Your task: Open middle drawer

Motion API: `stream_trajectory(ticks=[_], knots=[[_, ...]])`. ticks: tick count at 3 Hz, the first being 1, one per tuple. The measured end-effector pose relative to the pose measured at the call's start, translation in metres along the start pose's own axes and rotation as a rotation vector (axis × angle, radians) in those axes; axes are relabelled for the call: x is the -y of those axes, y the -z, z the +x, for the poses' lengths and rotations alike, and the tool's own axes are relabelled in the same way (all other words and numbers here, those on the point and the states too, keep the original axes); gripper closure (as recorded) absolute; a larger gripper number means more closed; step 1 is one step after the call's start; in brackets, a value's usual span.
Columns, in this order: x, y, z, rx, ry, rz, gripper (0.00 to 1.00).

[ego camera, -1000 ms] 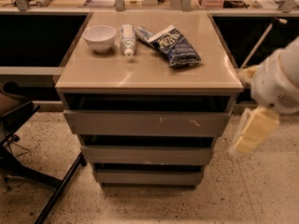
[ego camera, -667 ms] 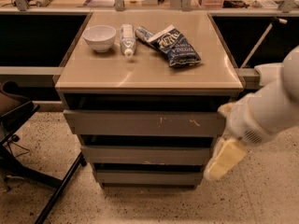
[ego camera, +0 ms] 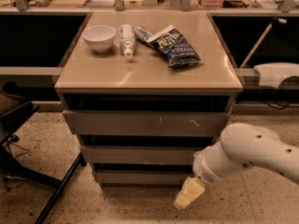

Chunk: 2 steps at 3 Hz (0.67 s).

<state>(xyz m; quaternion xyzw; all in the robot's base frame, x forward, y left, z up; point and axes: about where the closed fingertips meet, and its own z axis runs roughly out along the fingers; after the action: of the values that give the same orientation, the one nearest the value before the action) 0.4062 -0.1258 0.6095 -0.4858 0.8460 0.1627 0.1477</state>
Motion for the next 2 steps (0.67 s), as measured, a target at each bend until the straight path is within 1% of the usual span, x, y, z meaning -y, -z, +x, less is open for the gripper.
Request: stream_trajectory(ticks=[1,2], knots=[[0.0142,-0.0074,-0.0085,0.048,-0.012,0.045,0.0],[0.0142,-0.0073,-0.0086,0.048,-0.012,0.045,0.0]])
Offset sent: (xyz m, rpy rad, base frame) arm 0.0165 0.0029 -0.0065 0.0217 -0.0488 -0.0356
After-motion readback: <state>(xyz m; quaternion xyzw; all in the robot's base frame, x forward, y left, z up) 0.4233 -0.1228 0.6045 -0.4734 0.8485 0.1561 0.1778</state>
